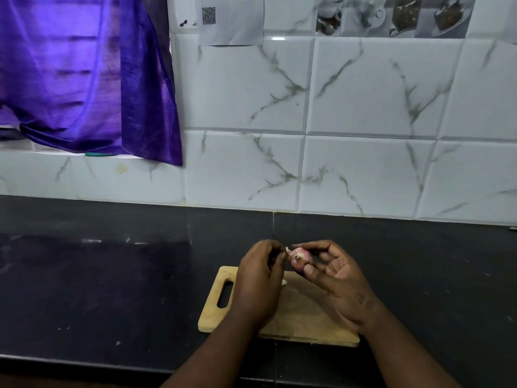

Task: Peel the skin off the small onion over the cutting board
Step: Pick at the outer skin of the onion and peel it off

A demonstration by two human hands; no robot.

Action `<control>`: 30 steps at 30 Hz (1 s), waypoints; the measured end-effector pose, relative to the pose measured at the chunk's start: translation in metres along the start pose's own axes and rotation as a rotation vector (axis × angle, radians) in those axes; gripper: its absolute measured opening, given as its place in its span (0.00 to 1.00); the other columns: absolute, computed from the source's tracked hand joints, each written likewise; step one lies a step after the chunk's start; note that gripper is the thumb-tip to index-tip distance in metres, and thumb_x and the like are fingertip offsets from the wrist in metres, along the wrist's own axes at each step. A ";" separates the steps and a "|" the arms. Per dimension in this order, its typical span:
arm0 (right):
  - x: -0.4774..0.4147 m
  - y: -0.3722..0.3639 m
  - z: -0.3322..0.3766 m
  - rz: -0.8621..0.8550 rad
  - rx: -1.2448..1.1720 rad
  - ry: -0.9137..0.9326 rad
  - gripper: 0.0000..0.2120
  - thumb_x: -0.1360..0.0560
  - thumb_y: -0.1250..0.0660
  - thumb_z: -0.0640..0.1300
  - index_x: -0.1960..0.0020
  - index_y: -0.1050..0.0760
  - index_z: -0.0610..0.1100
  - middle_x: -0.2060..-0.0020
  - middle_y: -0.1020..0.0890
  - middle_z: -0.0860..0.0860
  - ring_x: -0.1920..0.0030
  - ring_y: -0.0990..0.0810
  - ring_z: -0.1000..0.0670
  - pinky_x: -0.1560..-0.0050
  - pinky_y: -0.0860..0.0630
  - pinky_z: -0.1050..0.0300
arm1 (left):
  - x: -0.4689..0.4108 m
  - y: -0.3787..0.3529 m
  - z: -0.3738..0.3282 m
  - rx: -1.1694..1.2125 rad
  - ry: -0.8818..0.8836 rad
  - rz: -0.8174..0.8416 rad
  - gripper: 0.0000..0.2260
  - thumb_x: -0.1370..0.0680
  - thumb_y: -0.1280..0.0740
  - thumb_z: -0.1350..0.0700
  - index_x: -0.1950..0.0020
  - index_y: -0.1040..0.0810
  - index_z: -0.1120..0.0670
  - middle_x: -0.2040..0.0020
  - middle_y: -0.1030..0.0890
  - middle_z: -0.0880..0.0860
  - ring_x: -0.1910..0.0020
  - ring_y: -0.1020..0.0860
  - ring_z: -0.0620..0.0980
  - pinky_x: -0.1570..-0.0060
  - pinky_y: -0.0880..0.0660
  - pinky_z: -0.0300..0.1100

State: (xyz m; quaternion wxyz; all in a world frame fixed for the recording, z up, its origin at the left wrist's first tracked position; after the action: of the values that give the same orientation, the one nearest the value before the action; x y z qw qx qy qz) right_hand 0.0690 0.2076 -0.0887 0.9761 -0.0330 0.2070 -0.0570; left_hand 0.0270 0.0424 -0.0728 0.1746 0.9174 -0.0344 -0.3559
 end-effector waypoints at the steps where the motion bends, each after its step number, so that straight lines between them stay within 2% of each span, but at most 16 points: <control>1: 0.000 0.001 0.001 0.003 -0.026 0.004 0.17 0.27 0.28 0.29 0.39 0.22 0.38 0.40 0.15 0.42 0.38 0.15 0.45 0.40 0.17 0.55 | -0.001 0.003 0.004 0.026 0.026 -0.027 0.06 0.19 0.32 0.59 0.48 0.20 0.48 0.54 0.20 0.42 0.54 0.21 0.40 0.58 0.24 0.33; 4: 0.000 0.004 -0.001 -0.006 -0.083 -0.005 0.19 0.29 0.27 0.32 0.39 0.22 0.41 0.40 0.15 0.42 0.37 0.16 0.43 0.38 0.18 0.51 | -0.002 -0.002 0.006 0.001 0.046 0.022 0.05 0.19 0.32 0.58 0.50 0.19 0.47 0.55 0.19 0.43 0.56 0.21 0.41 0.59 0.22 0.36; 7: -0.001 0.005 -0.004 -0.007 -0.099 -0.029 0.21 0.29 0.28 0.32 0.36 0.24 0.39 0.39 0.15 0.41 0.37 0.17 0.41 0.38 0.18 0.49 | 0.001 -0.006 0.004 -0.080 0.066 0.053 0.04 0.20 0.31 0.57 0.52 0.20 0.47 0.58 0.21 0.44 0.59 0.22 0.42 0.61 0.22 0.40; 11: -0.001 0.005 -0.009 -0.019 -0.146 -0.066 0.22 0.29 0.29 0.33 0.35 0.24 0.38 0.38 0.16 0.40 0.36 0.17 0.38 0.37 0.19 0.47 | 0.001 -0.003 0.005 -0.152 0.090 0.038 0.05 0.23 0.31 0.54 0.58 0.22 0.47 0.62 0.22 0.45 0.62 0.23 0.43 0.65 0.26 0.39; 13: -0.002 0.006 -0.011 -0.042 -0.175 -0.088 0.20 0.26 0.31 0.32 0.35 0.23 0.39 0.39 0.16 0.40 0.38 0.16 0.40 0.39 0.17 0.49 | 0.002 -0.006 0.005 -0.199 0.090 0.076 0.05 0.23 0.32 0.51 0.59 0.20 0.46 0.62 0.21 0.45 0.62 0.23 0.43 0.64 0.25 0.41; 16: -0.001 0.007 -0.014 -0.062 -0.168 -0.125 0.18 0.21 0.36 0.29 0.34 0.21 0.41 0.39 0.15 0.41 0.41 0.15 0.42 0.39 0.18 0.50 | 0.002 -0.003 0.001 -0.260 0.054 0.045 0.08 0.22 0.32 0.46 0.60 0.21 0.45 0.63 0.23 0.44 0.63 0.25 0.42 0.66 0.31 0.38; 19: -0.001 0.006 -0.015 -0.063 -0.124 -0.140 0.17 0.20 0.37 0.31 0.33 0.21 0.42 0.38 0.16 0.42 0.38 0.16 0.42 0.35 0.21 0.46 | 0.002 0.001 -0.010 -0.197 -0.070 -0.010 0.03 0.22 0.30 0.49 0.52 0.19 0.45 0.57 0.20 0.42 0.59 0.23 0.41 0.63 0.25 0.37; 21: 0.000 0.005 -0.015 -0.061 -0.096 -0.156 0.17 0.20 0.36 0.31 0.34 0.21 0.43 0.39 0.15 0.43 0.39 0.15 0.43 0.37 0.20 0.46 | 0.005 -0.001 -0.017 -0.162 -0.147 0.009 0.07 0.22 0.29 0.51 0.45 0.16 0.47 0.52 0.19 0.41 0.55 0.21 0.40 0.58 0.22 0.35; 25: 0.002 0.005 -0.014 -0.052 -0.041 -0.158 0.16 0.20 0.35 0.32 0.35 0.20 0.44 0.39 0.15 0.44 0.38 0.16 0.42 0.35 0.21 0.44 | 0.006 0.002 -0.020 -0.134 -0.185 -0.009 0.07 0.23 0.27 0.55 0.45 0.14 0.49 0.52 0.16 0.43 0.55 0.20 0.39 0.57 0.21 0.34; 30: 0.002 0.004 -0.014 -0.046 -0.009 -0.152 0.17 0.21 0.33 0.33 0.36 0.19 0.45 0.40 0.15 0.46 0.38 0.16 0.45 0.37 0.19 0.49 | 0.007 0.003 -0.021 -0.132 -0.187 -0.019 0.07 0.23 0.28 0.54 0.46 0.15 0.49 0.52 0.16 0.43 0.55 0.19 0.39 0.57 0.19 0.38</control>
State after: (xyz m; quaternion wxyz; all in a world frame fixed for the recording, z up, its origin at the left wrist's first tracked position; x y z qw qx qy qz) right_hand 0.0652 0.2106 -0.1027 0.9873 -0.0462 0.1316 -0.0761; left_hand 0.0460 0.0447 -0.0622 0.2272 0.8670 -0.0183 -0.4432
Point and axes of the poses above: each hand's wrist, its own x-axis away from the middle knuckle, its own y-axis out of the back of the hand, z = x × y, the point moved 9 cm from there along -x, towards the middle knuckle
